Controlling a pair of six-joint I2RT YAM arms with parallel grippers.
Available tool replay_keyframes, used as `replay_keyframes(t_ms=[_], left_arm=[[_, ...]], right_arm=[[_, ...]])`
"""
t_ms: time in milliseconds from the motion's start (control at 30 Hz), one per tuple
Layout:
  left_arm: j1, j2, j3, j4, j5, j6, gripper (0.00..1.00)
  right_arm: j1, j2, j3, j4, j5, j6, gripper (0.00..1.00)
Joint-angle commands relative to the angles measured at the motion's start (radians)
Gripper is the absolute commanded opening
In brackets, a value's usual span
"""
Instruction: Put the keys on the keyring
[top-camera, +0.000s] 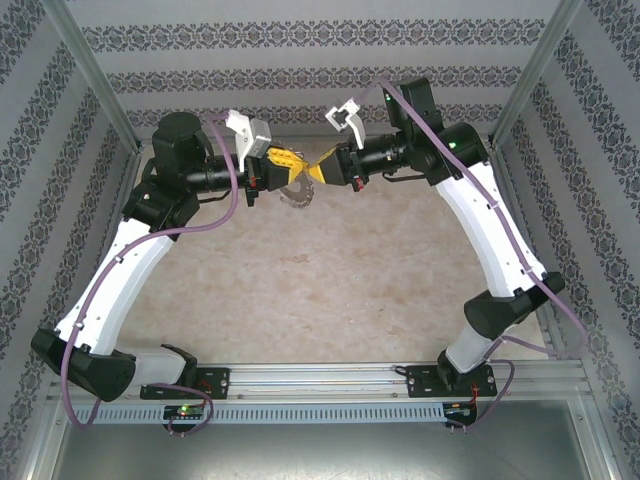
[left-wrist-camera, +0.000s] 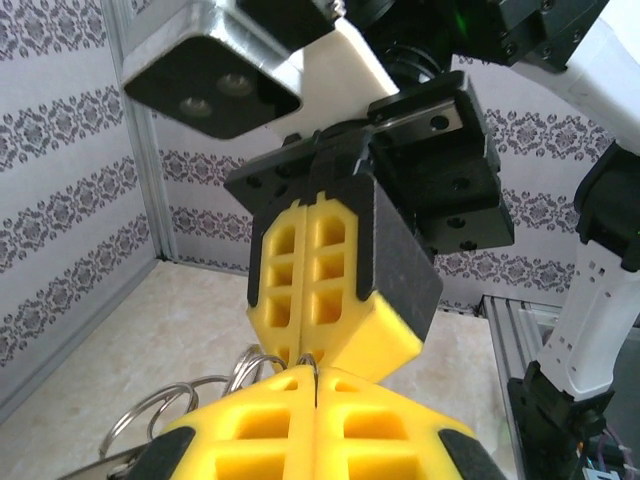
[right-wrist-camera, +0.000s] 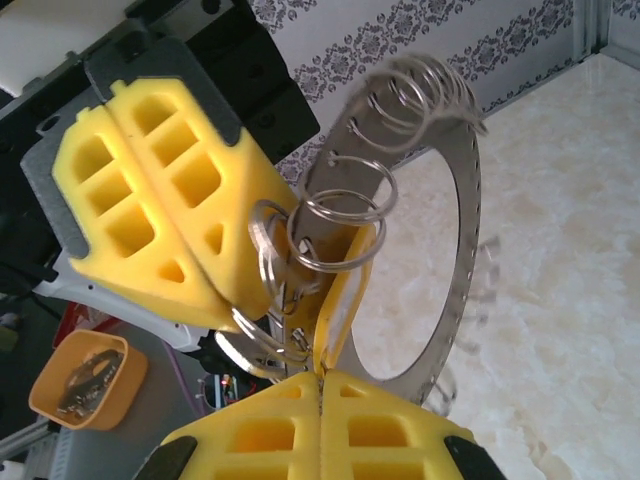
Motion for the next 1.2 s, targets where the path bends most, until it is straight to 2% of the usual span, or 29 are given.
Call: replay_keyframes(t_ms=[0, 200, 567, 733, 933, 1167], left_arm=[[0.004, -0.038, 0.02, 0.136, 0.056, -0.025, 0.0], [0.005, -0.036, 0.019, 0.141, 0.057, -0.024, 0.0], [0.015, -0.03, 0.016, 0.159, 0.065, -0.035, 0.0], [0.023, -0.03, 0.008, 0.182, 0.073, -0.055, 0.0], [0.03, -0.034, -0.008, 0.222, 0.086, -0.088, 0.0], [0.036, -0.039, -0.026, 0.268, 0.103, -0.135, 0.0]], right_arm=[[-0.006, 0.04, 0.045, -0.059, -0.021, 0.035, 0.0], [-0.004, 0.049, 0.062, -0.029, -0.038, 0.066, 0.01], [-0.008, 0.04, 0.062, -0.014, -0.021, 0.06, 0.18], [-0.015, -0.004, 0.032, 0.0, 0.035, 0.017, 0.29], [-0.018, -0.106, -0.074, 0.117, 0.117, -0.006, 0.39], [-0.018, -0.192, -0.165, 0.253, 0.117, -0.016, 0.4]])
